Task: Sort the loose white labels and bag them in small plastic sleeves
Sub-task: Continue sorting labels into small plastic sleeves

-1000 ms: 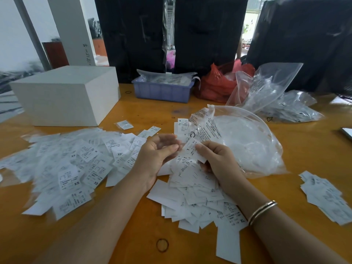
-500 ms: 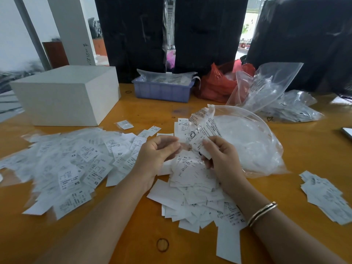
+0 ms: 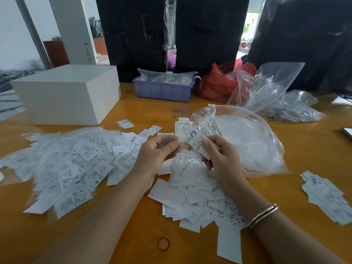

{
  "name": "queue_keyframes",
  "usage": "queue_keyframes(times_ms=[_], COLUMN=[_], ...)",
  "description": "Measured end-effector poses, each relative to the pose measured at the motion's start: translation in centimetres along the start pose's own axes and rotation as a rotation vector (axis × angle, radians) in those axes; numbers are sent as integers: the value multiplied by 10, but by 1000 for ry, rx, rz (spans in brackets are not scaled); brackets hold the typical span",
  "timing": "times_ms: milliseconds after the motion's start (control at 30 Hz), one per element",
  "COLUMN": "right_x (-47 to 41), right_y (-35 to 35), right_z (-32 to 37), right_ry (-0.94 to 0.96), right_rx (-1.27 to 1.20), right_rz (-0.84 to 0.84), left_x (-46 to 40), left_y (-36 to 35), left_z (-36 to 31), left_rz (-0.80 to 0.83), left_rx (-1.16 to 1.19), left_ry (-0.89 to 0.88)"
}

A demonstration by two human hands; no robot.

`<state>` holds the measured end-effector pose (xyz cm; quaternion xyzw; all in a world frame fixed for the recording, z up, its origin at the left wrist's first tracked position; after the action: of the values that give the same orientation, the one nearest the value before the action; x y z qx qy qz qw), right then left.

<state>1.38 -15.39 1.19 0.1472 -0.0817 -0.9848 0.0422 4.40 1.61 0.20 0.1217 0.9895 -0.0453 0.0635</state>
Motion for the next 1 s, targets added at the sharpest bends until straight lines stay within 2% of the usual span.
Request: queue_keyframes(times_ms=[233, 367, 467, 633, 833, 1000], right_x=[-1, -2, -1, 0, 1, 0], right_y=[-5, -9, -6, 2, -3, -3], right_z=[-2, -4, -3, 1, 1, 1], right_ry=[29, 17, 24, 22, 35, 26], right_rx=[357, 431, 354, 5, 112, 99], right_rz=[68, 139, 78, -50, 9, 0], left_x=[1, 2, 1, 0, 1, 1], left_y=[-1, -1, 0, 1, 1, 0], left_z=[0, 0, 0, -1, 0, 0], left_rz=[42, 47, 21, -10, 7, 11], left_rx=[32, 48, 40, 47, 38, 21], left_ry=[12, 12, 1, 15, 9, 19])
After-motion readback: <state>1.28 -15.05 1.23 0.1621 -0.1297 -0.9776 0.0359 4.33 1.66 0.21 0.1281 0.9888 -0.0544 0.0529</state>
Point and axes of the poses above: each hand's wrist, its own x-axis away from the middle knuckle, its own y-axis out of the back of the hand, z = x × y, the point moved 2 cm from there along -x, towards the middle knuckle, and after that the axes turned 12 degrees about z, right-handed, at the moved point
